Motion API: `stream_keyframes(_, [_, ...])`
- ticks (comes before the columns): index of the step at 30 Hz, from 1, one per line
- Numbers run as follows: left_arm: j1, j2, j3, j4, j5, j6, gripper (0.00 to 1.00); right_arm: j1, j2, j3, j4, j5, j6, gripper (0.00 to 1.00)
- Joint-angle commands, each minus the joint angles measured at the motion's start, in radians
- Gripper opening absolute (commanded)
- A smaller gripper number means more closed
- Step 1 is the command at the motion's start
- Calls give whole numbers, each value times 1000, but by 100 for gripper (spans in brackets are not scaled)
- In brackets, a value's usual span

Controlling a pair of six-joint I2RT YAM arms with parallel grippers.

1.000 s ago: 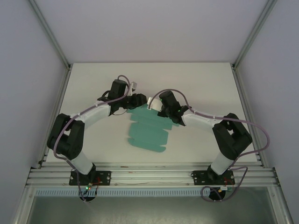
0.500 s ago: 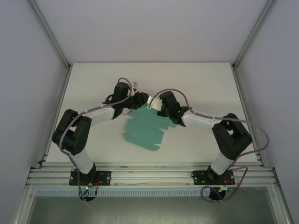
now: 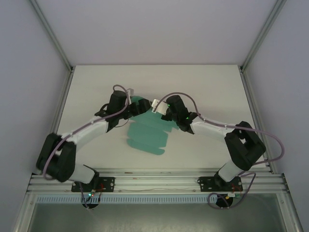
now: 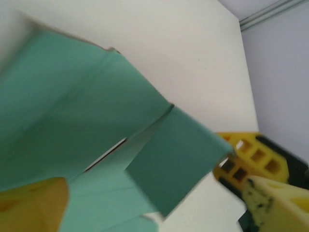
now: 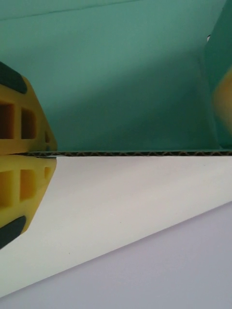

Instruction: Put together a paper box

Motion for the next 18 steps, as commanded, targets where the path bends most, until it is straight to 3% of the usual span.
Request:
stream_keyframes(1, [41, -122, -83, -145, -153, 120, 100, -18, -48, -21, -9, -27, 29, 0])
stream_keyframes(8, [168, -259, -249, -185, -172, 186, 100, -55, -103, -34, -64, -118, 72, 0])
stream_keyframes(13, [189, -216, -263, -171, -238, 169, 100, -79, -125, -36, -92, -180, 100, 0])
stream_keyframes(18, [191, -161, -276, -43, -238, 162, 100, -81, -117, -32, -116, -201, 107, 0])
